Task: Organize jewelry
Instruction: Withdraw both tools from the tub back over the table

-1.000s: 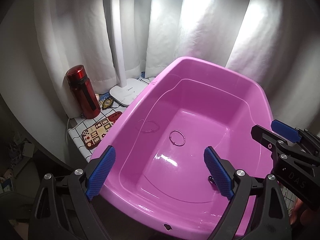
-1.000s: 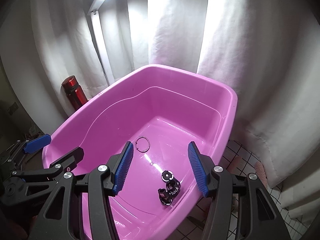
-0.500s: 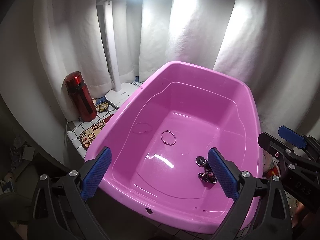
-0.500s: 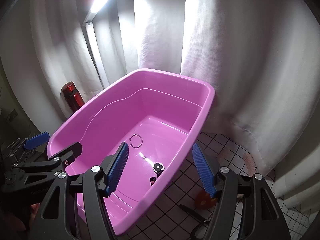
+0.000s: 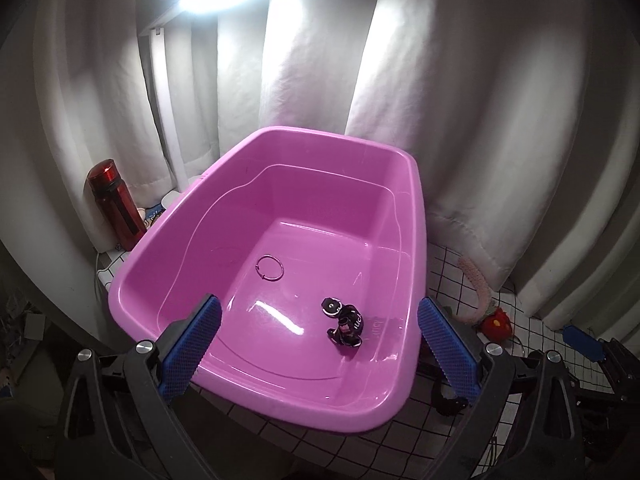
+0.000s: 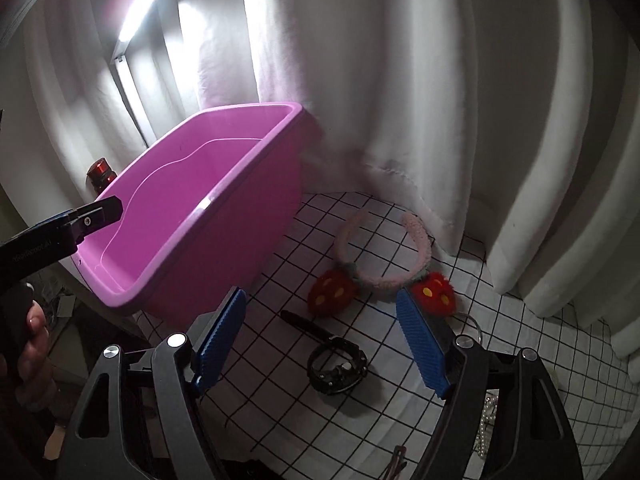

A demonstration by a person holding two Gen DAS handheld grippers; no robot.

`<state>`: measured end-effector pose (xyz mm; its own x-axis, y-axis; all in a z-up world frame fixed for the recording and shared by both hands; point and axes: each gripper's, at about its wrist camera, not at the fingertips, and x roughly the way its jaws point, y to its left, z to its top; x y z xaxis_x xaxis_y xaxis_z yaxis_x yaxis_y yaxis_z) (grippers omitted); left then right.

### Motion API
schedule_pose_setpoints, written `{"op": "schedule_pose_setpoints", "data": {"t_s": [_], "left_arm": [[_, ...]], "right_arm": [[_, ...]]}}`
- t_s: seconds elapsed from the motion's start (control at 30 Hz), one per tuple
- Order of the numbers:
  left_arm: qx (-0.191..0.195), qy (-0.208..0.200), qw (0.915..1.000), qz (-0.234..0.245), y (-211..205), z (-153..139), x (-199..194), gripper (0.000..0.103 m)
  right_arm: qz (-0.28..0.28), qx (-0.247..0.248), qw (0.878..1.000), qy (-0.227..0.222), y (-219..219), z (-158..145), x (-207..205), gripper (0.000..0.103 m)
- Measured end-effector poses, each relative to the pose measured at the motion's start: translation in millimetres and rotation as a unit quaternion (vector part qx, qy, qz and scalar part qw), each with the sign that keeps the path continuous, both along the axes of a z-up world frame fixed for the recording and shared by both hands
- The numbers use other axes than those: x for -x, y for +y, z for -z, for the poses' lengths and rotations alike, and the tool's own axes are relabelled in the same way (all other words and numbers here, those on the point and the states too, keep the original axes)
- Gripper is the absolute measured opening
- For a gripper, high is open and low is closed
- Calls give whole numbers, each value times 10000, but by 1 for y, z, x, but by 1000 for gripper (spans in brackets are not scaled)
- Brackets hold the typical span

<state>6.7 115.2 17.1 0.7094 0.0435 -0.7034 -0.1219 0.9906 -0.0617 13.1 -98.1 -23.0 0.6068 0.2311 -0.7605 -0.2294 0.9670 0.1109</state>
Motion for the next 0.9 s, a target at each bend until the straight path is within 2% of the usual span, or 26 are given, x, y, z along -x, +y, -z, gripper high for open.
{"op": "schedule_pose_setpoints", "data": {"t_s": [0.23, 0.43, 0.7, 0.9], "left_arm": [[-86, 80, 9977, 675, -65, 11, 12, 97], [-134, 369, 9936, 1062, -110, 37, 20, 97], [-262, 824, 9882, 1265, -151, 82, 31, 97], [-295, 1088, 9874, 1113, -163, 112, 31, 97]], "right_arm": [[1031, 55, 9941, 323, -89, 29, 44, 74], [1692, 25, 9841, 532, -154, 48, 81, 74], [2056, -44, 9755, 777, -206, 78, 112, 74], [2079, -21, 9743, 866, -226, 97, 112, 74]]}}
